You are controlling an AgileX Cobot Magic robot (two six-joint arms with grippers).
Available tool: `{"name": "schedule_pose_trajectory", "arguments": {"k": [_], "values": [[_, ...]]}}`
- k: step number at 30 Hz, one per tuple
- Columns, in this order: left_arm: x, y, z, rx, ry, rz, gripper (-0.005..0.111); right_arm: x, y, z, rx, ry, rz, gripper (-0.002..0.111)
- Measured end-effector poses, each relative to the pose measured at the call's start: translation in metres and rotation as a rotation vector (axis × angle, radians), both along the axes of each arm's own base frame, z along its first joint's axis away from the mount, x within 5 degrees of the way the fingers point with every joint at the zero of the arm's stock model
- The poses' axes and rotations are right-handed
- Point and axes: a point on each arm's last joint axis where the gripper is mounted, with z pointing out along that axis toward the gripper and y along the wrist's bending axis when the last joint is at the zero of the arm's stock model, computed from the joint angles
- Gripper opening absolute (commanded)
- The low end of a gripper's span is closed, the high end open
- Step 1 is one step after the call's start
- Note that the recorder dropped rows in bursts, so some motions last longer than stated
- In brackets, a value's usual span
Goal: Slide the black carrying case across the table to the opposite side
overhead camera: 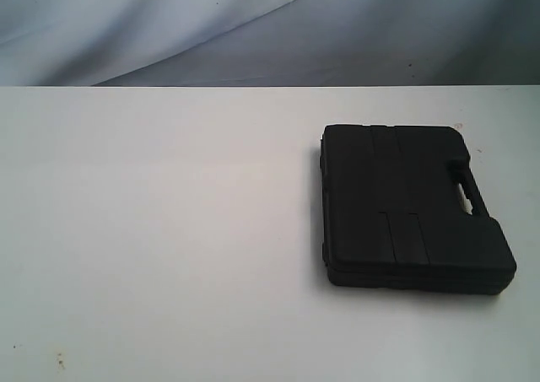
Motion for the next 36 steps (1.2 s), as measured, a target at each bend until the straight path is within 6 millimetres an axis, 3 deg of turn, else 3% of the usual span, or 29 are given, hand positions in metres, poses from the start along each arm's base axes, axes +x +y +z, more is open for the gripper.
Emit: {"name": "schedule_pose_trajectory", "arguments": {"k": [17,36], "values": [[0.0,0.0,0.0,0.0,0.0,0.0,0.001,0.008,0.001,-0.043,-0.1,-0.166,-0.007,0.0],[0.0,0.0,0.0,0.0,0.0,0.0,0.001,0.008,0.0,-0.039,-0.203,-0.262,-0.017,0.0]]}}
